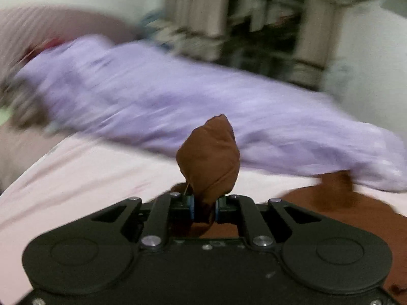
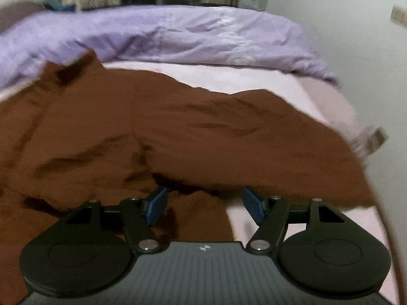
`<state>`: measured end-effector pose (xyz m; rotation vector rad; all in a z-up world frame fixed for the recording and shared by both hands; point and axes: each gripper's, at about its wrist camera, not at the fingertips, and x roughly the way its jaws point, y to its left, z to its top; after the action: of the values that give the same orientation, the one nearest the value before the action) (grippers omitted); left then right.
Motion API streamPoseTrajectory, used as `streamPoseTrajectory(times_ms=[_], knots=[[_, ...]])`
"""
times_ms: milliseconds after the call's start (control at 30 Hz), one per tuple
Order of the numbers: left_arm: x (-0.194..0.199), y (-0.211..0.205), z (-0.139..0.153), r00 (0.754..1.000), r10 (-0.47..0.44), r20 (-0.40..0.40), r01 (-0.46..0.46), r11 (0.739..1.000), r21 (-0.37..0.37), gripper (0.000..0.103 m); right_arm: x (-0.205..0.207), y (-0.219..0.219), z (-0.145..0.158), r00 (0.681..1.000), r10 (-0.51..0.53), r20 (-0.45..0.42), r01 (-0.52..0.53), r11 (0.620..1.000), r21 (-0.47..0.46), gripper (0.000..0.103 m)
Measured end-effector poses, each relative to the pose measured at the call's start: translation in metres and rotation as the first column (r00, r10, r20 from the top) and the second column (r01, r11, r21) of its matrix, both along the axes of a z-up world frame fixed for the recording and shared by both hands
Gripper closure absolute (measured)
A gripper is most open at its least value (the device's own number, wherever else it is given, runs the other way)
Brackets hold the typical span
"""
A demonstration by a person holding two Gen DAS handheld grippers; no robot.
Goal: Fold large clothes
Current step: 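Grasp a jacket sleeve cuff with the left gripper and lift it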
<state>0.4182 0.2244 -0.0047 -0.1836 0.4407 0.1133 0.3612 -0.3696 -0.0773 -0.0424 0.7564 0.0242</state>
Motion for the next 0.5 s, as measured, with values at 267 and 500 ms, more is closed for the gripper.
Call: streamPoseTrajectory(times_ms=[267, 500], knots=[[0.037, -0.218, 0.000, 0.941, -0.338, 0.028, 0.339, 0.940, -0.026, 0.093, -0.007, -0.021, 0.011, 0.987, -0.139, 0.076, 0.138, 0.990, 0.018, 0.013], [0.071, -0.344, -0.055, 0.865, -0.499, -0.052, 0.494, 0.865, -0.081, 0.093, 0.005, -0.023, -0.013, 0.974, -0.225, 0.026, 0.227, 0.964, -0.137, 0.014]])
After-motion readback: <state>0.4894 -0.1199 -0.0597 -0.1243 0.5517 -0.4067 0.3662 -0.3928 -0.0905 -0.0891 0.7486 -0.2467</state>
